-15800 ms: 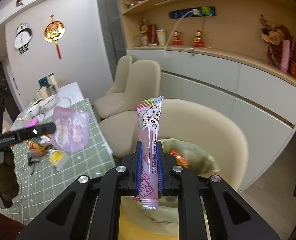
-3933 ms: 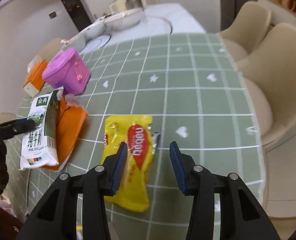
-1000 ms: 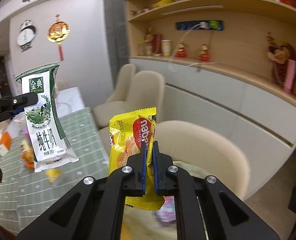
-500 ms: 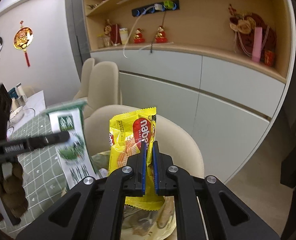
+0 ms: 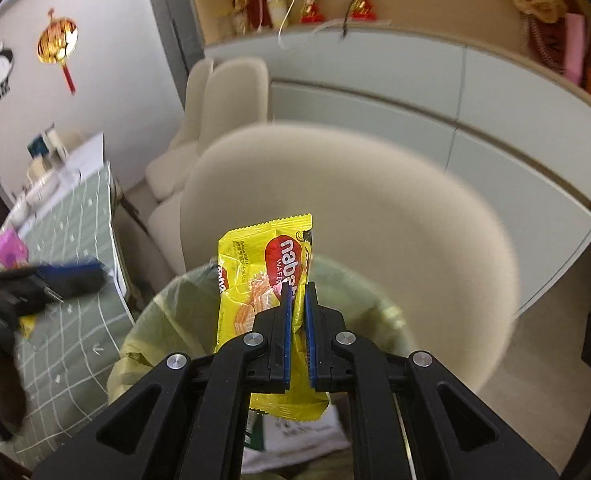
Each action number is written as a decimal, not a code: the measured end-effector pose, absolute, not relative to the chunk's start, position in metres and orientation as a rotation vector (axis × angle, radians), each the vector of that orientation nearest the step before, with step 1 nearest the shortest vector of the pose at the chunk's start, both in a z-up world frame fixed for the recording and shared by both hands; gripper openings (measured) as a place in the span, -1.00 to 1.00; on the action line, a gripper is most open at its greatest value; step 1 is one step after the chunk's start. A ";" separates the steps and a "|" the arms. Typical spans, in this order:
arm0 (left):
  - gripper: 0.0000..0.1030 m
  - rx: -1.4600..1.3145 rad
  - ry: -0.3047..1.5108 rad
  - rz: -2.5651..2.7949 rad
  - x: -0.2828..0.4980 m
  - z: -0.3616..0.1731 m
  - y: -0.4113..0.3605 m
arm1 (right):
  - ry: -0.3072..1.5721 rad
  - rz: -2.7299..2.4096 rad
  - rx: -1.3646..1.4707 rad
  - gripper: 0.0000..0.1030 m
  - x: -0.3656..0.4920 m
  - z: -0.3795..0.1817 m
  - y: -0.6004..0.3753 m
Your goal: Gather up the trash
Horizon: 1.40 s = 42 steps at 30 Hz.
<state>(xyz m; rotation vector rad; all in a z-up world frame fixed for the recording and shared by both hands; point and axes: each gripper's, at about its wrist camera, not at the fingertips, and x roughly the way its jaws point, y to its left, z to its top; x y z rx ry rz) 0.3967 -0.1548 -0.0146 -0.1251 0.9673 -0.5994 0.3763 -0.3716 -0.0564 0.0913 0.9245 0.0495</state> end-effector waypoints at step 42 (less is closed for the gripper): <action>-0.01 -0.483 0.842 0.099 0.258 -0.018 0.314 | 0.802 0.600 -0.053 -0.23 0.327 0.014 0.003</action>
